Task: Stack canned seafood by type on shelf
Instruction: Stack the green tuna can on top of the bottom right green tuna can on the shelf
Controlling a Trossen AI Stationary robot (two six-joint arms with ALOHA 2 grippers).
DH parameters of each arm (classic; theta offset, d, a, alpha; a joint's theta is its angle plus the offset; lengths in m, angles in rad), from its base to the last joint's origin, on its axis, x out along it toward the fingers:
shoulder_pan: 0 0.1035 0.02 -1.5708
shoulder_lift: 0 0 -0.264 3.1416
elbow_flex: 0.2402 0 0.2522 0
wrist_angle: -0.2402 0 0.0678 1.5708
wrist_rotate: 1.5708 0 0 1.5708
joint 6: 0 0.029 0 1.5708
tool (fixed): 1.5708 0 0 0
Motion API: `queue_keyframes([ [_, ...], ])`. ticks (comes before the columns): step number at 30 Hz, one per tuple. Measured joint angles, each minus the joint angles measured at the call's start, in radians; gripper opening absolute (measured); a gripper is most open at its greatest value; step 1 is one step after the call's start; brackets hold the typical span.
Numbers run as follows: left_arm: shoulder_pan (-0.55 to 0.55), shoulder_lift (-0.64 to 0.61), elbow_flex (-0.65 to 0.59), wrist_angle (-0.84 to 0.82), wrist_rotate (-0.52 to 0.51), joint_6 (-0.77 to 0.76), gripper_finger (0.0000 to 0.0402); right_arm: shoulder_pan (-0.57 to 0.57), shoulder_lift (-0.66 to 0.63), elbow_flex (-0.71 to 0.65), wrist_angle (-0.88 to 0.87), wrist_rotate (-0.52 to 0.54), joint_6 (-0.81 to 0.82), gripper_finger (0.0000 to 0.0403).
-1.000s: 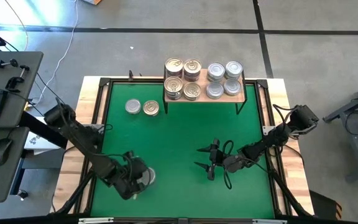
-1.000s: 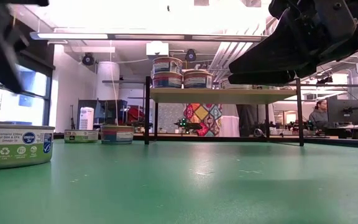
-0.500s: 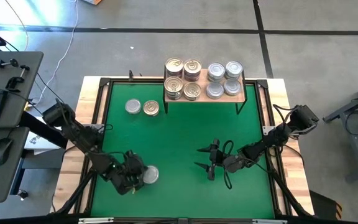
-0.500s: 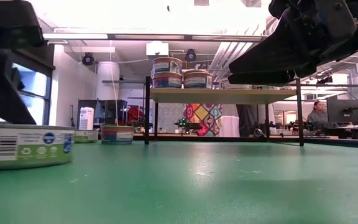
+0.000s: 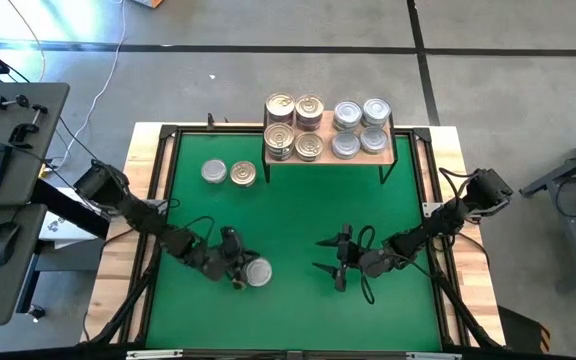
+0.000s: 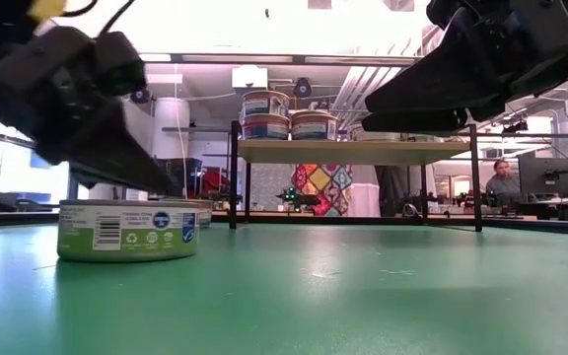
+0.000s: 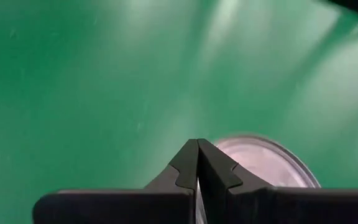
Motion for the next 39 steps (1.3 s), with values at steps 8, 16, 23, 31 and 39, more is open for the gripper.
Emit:
queue_keyframes([
  [8, -0.025, -0.053, 0.04, -0.091, 0.049, 0.045, 0.0, 0.0, 0.0, 0.0, 0.0, 0.0, 0.007, 0.0265],
  [16, -0.105, -0.081, 0.05, -0.283, 0.001, -0.108, 0.0, 0.0, 0.0, 0.0, 0.0, 0.0, 0.008, 0.0265],
  [23, -0.093, -0.018, 0.044, -0.236, -0.023, -0.137, 0.0, 0.0, 0.0, 0.0, 0.004, -0.007, 0.006, 0.0265],
  [31, -0.08, -0.008, 0.044, -0.242, -0.036, -0.121, 0.0, 0.0, 0.017, 0.021, 0.057, -0.185, -0.152, 0.0265],
  [39, -0.059, -0.008, 0.043, -0.243, -0.033, -0.095, 0.0, -0.011, 0.203, 0.294, -0.139, -0.229, -0.475, 0.0265],
])
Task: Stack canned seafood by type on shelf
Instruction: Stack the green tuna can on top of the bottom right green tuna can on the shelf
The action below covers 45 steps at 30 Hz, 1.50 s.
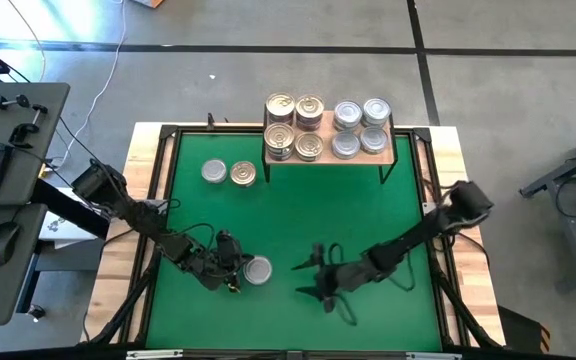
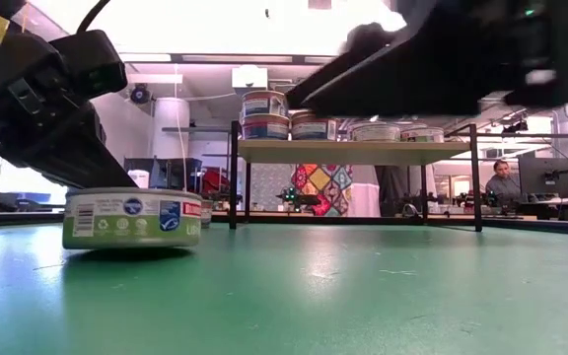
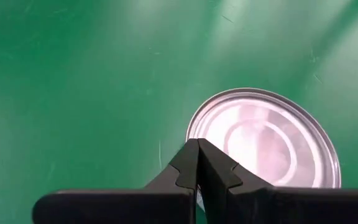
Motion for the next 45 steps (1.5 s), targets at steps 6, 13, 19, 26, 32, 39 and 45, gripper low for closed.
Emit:
queue_keyframes([
  [6, 0.0, 0.0, 0.0, 0.0, 0.0, 0.01, 0.0, -0.033, 0.098, 0.243, -0.333, 0.003, -0.116, 0.0265],
  [13, 0.0, 0.002, -0.001, -0.01, -0.018, 0.019, 0.0, -0.072, 0.211, 0.387, -0.446, -0.003, -0.32, 0.0265],
  [19, 0.0, 0.002, -0.001, -0.01, -0.026, 0.02, 0.0, -0.08, 0.286, 0.447, -0.403, 0.055, -0.422, 0.0265],
  [26, 0.0, 0.002, -0.002, -0.01, -0.034, 0.021, 0.0, -0.098, 0.353, 0.49, -0.32, 0.048, -0.482, 0.0265],
  [32, 0.0, 0.002, -0.002, -0.003, -0.035, 0.021, 0.0, -0.113, 0.385, 0.498, -0.25, 0.054, -0.504, 0.0253],
  [39, 0.0, 0.003, -0.003, -0.006, -0.039, 0.011, 0.0, -0.126, 0.385, 0.498, -0.256, 0.071, -0.409, 0.0149],
  [45, -0.009, 0.003, -0.003, -0.013, -0.04, -0.001, 0.0, -0.091, 0.352, 0.5, -0.393, 0.202, -0.308, 0.0123],
])
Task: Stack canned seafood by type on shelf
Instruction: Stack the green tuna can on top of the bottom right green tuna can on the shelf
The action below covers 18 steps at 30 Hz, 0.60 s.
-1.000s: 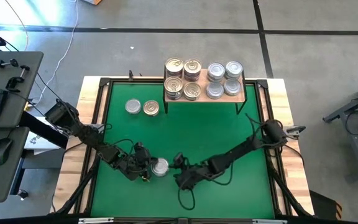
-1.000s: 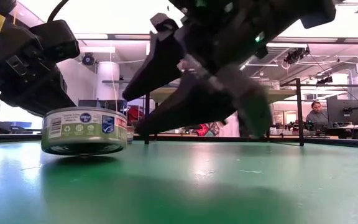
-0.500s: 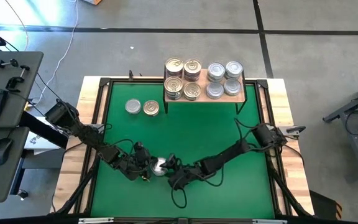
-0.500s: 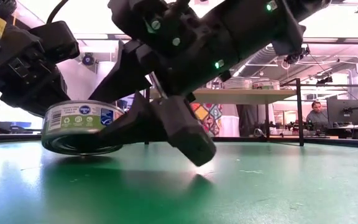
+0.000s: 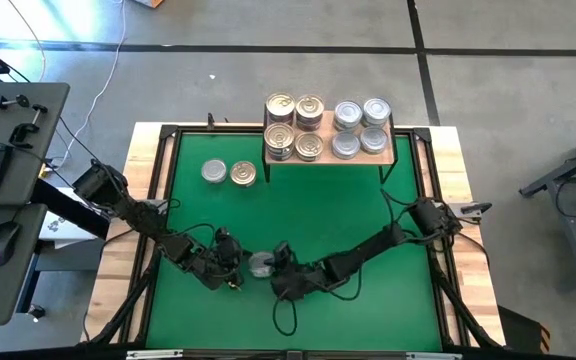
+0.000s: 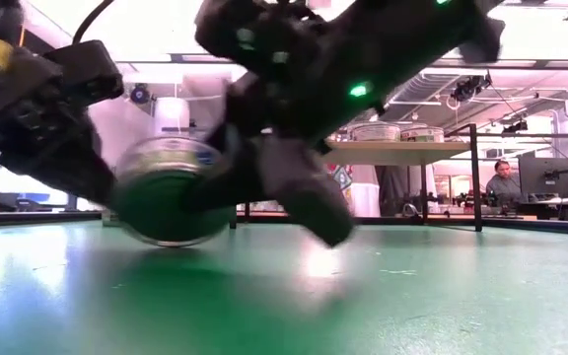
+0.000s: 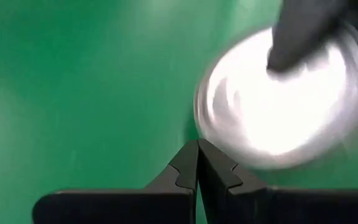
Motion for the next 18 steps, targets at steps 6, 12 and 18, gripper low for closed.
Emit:
queue_keyframes([
  [6, -0.019, 0.0, 0.0, -0.004, -0.019, -0.001, 0.0, 0.088, -0.154, -0.01, -0.325, 0.149, 0.111, 0.0123],
  [12, -0.023, 0.0, 0.0, 0.0, -0.048, -0.001, 0.0, 0.137, -0.449, -0.012, -0.919, 0.356, 0.398, 0.0123],
  [18, -0.022, 0.0, 0.001, 0.0, -0.082, 0.0, 0.0, 0.033, -0.726, -0.011, -1.415, 0.408, 0.677, 0.0123],
])
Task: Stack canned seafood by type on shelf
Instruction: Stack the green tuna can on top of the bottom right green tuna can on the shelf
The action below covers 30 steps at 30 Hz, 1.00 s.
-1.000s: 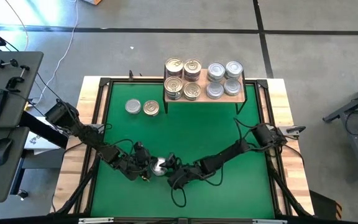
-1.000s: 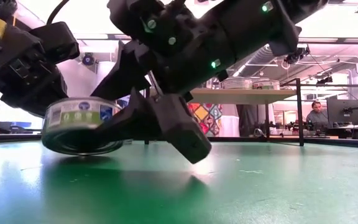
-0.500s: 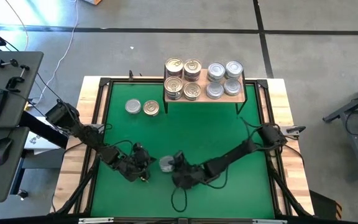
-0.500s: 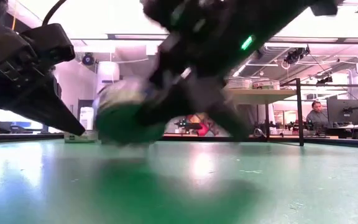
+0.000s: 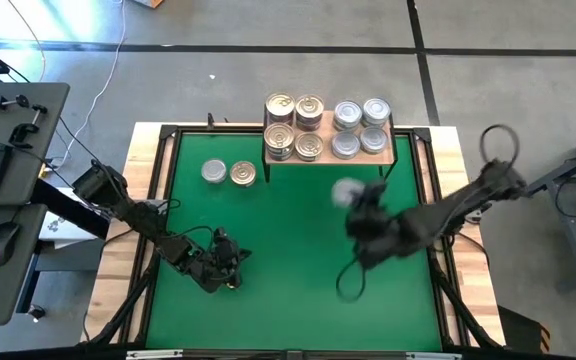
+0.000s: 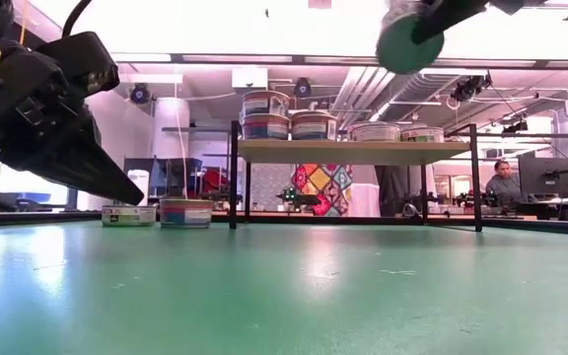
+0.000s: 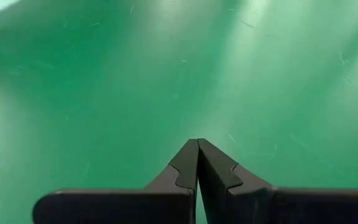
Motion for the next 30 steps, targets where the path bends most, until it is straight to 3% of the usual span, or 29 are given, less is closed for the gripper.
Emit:
queue_keyframes([
  [4, 0.0, 0.0, 0.0, 0.0, -0.001, 0.0, 0.0, -0.143, -0.103, 0.0, -0.103, 0.029, -0.01, 0.0123],
  [9, 0.0, 0.0, 0.001, 0.001, -0.001, 0.0, 0.0, -0.337, -0.132, 0.0, -0.097, 0.022, -0.176, 0.0123],
  [15, 0.0, -0.001, 0.001, 0.001, -0.001, 0.001, 0.0, -0.529, -0.13, 0.0, -0.085, -0.086, -0.305, 0.0123],
  [21, -0.004, 0.023, 0.002, 0.007, -0.004, 0.003, 0.0, -0.653, -0.135, -0.03, 0.052, -0.21, -0.417, 0.0123],
  [25, -0.011, 0.074, 0.002, 0.034, -0.009, -0.008, 0.0, -0.682, -0.136, -0.091, 0.168, -0.108, -0.503, 0.0123],
  [30, -0.026, 0.142, 0.002, 0.106, -0.008, -0.017, 0.0, -0.708, -0.136, -0.155, 0.239, -0.125, -0.566, 0.0123],
])
